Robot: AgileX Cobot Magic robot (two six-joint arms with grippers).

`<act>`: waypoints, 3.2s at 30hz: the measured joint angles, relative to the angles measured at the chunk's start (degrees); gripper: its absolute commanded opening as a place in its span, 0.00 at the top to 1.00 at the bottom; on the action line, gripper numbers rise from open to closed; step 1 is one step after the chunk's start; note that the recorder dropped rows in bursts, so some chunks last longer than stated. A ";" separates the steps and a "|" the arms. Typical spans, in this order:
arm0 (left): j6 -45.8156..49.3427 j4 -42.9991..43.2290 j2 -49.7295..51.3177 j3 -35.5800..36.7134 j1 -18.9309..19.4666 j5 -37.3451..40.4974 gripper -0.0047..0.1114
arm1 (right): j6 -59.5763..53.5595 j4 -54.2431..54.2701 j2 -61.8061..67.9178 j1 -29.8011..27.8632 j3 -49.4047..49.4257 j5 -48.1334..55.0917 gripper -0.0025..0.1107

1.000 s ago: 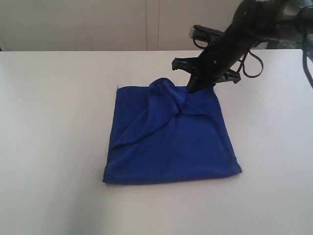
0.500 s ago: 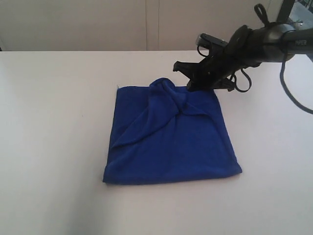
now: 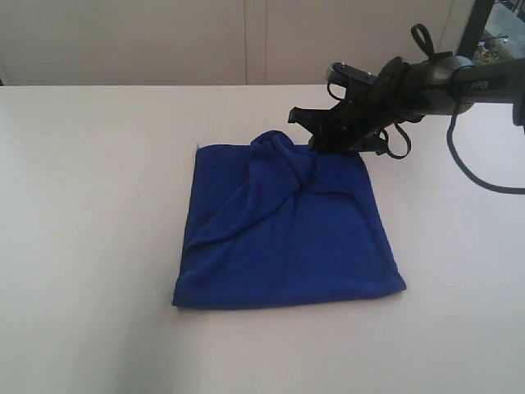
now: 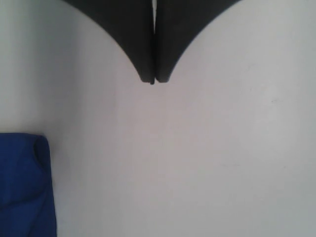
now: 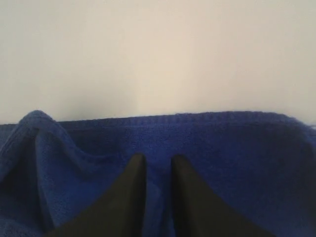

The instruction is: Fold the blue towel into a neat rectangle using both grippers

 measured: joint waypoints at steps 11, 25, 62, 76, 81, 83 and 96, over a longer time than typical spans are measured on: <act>0.00 0.00 0.00 0.00 0.00 0.00 0.96 | 0.00 0.00 0.22 0.00 -0.24 -0.14 0.81; 0.00 0.00 0.00 0.00 0.00 0.00 0.96 | -0.11 0.18 1.24 0.00 -0.27 0.91 0.86; 0.59 0.00 0.00 0.00 0.00 0.00 0.96 | -7.35 -17.60 -7.02 0.00 -0.27 8.94 0.98; 2.94 0.11 0.00 0.00 0.00 -2.34 0.96 | -11.03 -12.94 -7.04 0.00 -0.27 17.44 0.98; 2.94 0.11 0.00 0.00 0.00 -6.43 0.96 | -22.14 3.59 -9.93 0.00 -0.27 22.23 0.98; 2.94 0.11 0.00 0.00 0.00 -6.98 0.96 | -25.47 8.97 -11.65 0.13 -0.27 24.43 0.98; 3.04 -0.11 0.00 0.00 0.00 -10.59 0.96 | -30.94 14.23 -18.31 6.19 -0.27 33.92 0.98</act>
